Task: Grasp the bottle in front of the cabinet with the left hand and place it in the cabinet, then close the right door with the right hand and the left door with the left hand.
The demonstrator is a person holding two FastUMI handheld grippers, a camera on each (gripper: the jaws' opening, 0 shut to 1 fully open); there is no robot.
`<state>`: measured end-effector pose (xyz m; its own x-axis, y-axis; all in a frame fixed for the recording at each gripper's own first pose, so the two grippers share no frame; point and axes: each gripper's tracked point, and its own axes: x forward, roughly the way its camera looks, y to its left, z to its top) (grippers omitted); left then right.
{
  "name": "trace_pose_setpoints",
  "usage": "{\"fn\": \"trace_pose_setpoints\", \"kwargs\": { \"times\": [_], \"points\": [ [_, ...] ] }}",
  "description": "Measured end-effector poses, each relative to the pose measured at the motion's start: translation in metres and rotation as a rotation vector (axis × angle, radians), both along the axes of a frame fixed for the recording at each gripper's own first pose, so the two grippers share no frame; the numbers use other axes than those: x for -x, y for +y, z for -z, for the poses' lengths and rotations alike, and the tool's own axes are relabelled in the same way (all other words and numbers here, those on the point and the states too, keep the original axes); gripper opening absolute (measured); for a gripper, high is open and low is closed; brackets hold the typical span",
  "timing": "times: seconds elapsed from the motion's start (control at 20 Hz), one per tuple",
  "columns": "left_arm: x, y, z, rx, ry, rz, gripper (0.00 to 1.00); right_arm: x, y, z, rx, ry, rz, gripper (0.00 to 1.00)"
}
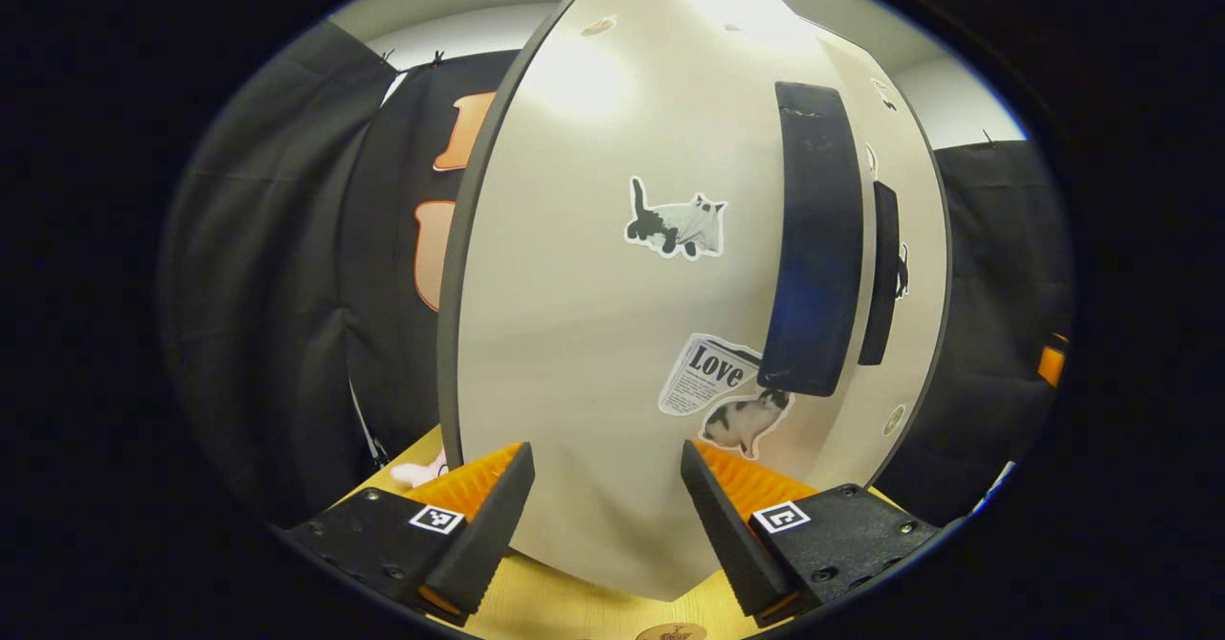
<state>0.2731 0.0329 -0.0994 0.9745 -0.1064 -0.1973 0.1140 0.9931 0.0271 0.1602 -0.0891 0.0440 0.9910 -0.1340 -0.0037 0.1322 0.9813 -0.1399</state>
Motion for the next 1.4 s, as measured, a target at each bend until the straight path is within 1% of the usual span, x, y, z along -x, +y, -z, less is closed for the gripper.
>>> {"fn": "trace_pose_setpoints", "kwargs": {
  "times": [0.05,0.1,0.15,0.2,0.25,0.3,0.5,0.55,0.6,0.8,0.85,0.9,1.1,1.15,1.2,1.35,1.4],
  "points": [
    [0.000,-0.001,0.000,0.001,0.004,-0.003,0.92,0.001,-0.004,0.001,-0.003,0.004,0.004,0.98],
    [-0.001,-0.002,0.000,0.004,0.005,-0.007,0.92,0.002,-0.007,0.003,-0.007,0.009,0.005,0.98],
    [-0.003,-0.002,0.001,0.006,0.008,-0.011,0.94,0.002,-0.010,0.004,-0.011,0.012,0.005,0.98],
    [-0.004,-0.003,0.001,0.008,0.009,-0.014,0.92,0.003,-0.012,0.004,-0.015,0.013,0.005,0.98],
    [-0.005,-0.003,0.002,0.009,0.008,-0.016,0.92,0.003,-0.014,0.005,-0.019,0.015,0.005,0.98],
    [-0.006,-0.004,0.002,0.008,0.008,-0.018,0.94,0.002,-0.017,0.006,-0.021,0.017,0.004,0.98],
    [-0.008,-0.005,0.002,-0.008,0.014,-0.022,0.95,0.001,-0.026,0.010,-0.016,0.028,0.006,0.98],
    [-0.007,-0.005,0.002,-0.011,0.016,-0.023,0.94,0.001,-0.028,0.012,-0.018,0.031,0.005,1.00],
    [-0.007,-0.005,0.001,-0.011,0.019,-0.026,0.95,0.000,-0.028,0.012,-0.023,0.035,0.002,0.98],
    [-0.005,-0.009,-0.003,0.020,0.025,-0.057,0.94,-0.003,-0.031,0.015,-0.039,0.048,-0.010,0.98],
    [-0.002,-0.012,-0.008,0.032,0.018,-0.057,0.95,-0.002,-0.030,0.014,-0.040,0.048,-0.014,0.98],
    [0.003,-0.013,-0.015,0.040,0.008,-0.059,0.95,-0.002,-0.030,0.013,-0.039,0.045,-0.018,0.94],
    [0.032,-0.012,-0.053,0.046,-0.032,-0.070,0.95,0.003,-0.029,0.006,-0.030,0.034,-0.041,0.94],
    [0.039,-0.013,-0.063,0.051,-0.039,-0.065,0.95,0.004,-0.028,0.004,-0.030,0.032,-0.047,0.94],
    [0.046,-0.014,-0.073,0.054,-0.046,-0.057,0.95,0.007,-0.028,0.002,-0.031,0.030,-0.054,0.98],
    [0.071,-0.018,-0.105,0.054,-0.068,-0.032,0.95,0.012,-0.024,-0.005,-0.032,0.021,-0.077,0.98],
    [0.080,-0.019,-0.115,0.050,-0.077,-0.025,0.95,0.013,-0.023,-0.008,-0.029,0.015,-0.086,0.94]
  ]
}}
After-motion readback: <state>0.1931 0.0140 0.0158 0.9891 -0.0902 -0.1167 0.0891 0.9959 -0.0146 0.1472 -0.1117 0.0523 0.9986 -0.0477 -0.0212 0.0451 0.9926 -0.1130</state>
